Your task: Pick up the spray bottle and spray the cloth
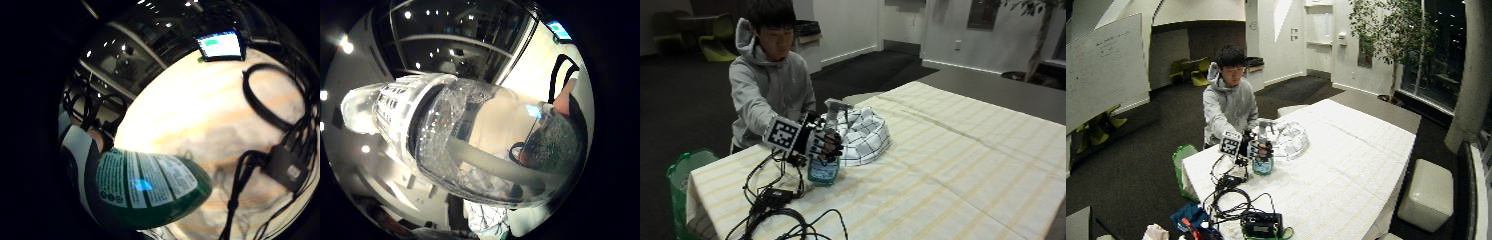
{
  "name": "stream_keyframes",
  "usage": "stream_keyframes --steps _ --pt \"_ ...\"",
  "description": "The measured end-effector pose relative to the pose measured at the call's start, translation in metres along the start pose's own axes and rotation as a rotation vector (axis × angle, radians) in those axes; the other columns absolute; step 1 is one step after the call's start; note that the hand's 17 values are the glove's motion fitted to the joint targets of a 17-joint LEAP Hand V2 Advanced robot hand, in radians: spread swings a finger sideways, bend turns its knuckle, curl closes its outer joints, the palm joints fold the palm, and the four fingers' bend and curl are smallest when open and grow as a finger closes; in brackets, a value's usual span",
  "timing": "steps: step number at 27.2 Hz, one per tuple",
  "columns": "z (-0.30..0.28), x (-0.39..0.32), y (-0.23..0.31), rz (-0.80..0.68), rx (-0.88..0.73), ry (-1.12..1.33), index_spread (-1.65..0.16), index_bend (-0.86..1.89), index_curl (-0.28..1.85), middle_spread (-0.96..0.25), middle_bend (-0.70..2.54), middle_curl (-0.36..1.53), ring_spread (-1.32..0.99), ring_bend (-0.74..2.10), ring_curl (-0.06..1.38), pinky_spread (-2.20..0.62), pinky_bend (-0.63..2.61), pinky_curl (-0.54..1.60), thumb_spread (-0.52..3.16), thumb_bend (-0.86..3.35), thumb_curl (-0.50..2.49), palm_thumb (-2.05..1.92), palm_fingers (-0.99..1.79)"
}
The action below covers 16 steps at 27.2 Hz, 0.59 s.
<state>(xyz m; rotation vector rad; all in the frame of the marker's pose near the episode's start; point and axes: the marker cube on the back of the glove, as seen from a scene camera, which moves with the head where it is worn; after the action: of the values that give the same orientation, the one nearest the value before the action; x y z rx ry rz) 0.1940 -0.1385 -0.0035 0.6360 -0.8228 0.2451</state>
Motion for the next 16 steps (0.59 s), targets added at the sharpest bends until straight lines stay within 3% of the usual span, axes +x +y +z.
stream_keyframes --steps 10,16 --pt "-0.007 -0.109 0.016 -0.394 -0.426 0.487 -0.22 0.37 0.5 -0.12 0.48 0.46 -0.19 0.48 0.4 -0.22 0.36 0.36 0.15 -0.03 0.66 1.04 1.35" --pt "-0.003 -0.158 0.037 -0.51 -0.599 0.787 -0.22 0.36 0.51 -0.12 0.49 0.46 -0.19 0.49 0.4 -0.23 0.37 0.36 0.12 -0.03 0.68 1.04 1.36"
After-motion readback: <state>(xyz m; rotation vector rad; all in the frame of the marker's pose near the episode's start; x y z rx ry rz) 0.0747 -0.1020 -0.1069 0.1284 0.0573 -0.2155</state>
